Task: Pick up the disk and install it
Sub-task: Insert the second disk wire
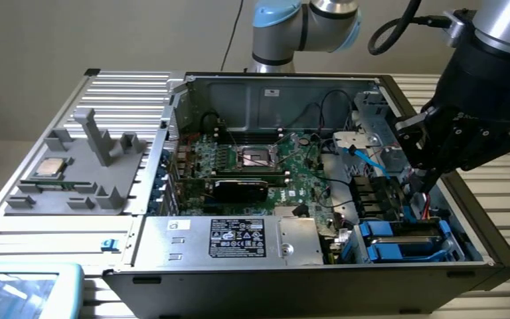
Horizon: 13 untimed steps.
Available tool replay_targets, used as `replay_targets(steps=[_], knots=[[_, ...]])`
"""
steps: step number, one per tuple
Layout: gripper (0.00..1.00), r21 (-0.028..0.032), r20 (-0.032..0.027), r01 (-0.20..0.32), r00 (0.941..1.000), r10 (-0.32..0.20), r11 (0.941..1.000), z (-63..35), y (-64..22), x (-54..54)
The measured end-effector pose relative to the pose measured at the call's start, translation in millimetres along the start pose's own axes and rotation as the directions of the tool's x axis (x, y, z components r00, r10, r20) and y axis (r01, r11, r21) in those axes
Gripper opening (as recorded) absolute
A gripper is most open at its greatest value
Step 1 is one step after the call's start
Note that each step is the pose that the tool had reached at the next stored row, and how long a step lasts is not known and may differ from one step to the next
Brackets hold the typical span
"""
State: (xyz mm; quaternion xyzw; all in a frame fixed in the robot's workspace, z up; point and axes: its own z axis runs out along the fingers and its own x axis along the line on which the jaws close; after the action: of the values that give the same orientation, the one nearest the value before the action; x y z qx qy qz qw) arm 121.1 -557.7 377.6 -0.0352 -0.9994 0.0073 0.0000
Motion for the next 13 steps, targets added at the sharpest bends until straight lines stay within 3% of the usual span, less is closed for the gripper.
replay_targets(steps=[8, 10, 13], knots=[[0.11, 0.0011, 0.0014, 0.099, 0.9951, -0.099, 0.9951, 0.1, 0.0, 0.8], [0.11, 0.0013, 0.0015, 0.102, 0.9948, -0.102, 0.9948, 0.1, -0.3, 0.8], [0.11, 0.0011, 0.0016, 0.103, 0.9947, -0.103, 0.9947, 0.7, -9.4, 0.4]])
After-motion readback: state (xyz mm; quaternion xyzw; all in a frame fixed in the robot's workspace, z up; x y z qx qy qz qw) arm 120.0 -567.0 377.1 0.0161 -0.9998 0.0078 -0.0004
